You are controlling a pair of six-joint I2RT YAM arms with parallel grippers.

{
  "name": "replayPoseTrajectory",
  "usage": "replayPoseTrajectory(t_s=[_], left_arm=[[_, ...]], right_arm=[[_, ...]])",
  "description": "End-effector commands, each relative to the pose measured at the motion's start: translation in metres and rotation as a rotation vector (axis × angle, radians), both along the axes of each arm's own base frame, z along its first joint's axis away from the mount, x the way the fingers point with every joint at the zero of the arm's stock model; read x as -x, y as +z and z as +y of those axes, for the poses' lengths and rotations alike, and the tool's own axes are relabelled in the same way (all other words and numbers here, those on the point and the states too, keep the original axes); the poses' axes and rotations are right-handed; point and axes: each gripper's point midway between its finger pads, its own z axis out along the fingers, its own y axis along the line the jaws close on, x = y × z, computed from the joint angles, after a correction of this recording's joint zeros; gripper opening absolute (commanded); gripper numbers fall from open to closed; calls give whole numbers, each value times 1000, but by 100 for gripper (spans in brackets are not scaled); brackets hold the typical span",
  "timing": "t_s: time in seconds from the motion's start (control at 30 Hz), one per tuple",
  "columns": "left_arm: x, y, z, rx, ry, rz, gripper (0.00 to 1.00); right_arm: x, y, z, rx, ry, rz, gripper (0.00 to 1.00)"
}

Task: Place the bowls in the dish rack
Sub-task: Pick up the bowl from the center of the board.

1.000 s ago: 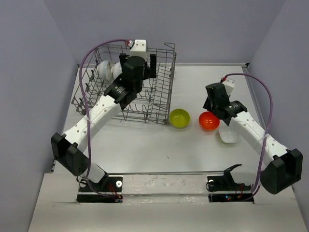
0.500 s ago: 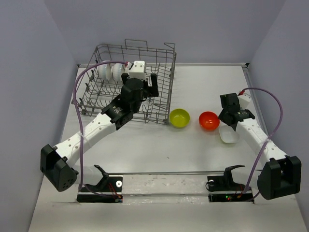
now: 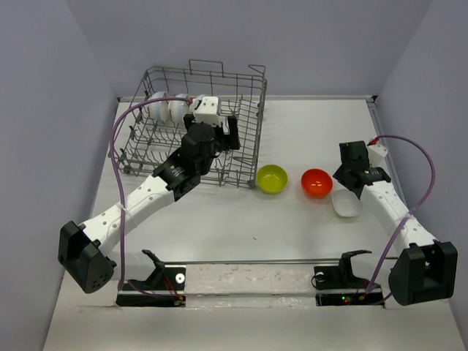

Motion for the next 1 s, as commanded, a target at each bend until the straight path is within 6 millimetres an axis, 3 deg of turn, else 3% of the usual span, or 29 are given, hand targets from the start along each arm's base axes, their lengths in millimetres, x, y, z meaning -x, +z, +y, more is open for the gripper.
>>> replayPoseTrajectory(t_s=[0.0, 0.27, 0.37, 0.97], left_arm=[[8, 38, 14, 84, 39, -103, 99], [13, 36, 31, 84, 95, -114, 99], [14, 34, 33, 85, 101, -116, 99], [11, 18, 26, 68, 84, -85, 99]], right_arm=[[-12, 11, 4, -30, 8, -66, 51], [-23, 11, 35, -140, 157, -67, 45], [-25, 7, 26, -98, 124, -52, 45], [-37, -12, 21, -70, 97, -42, 46]])
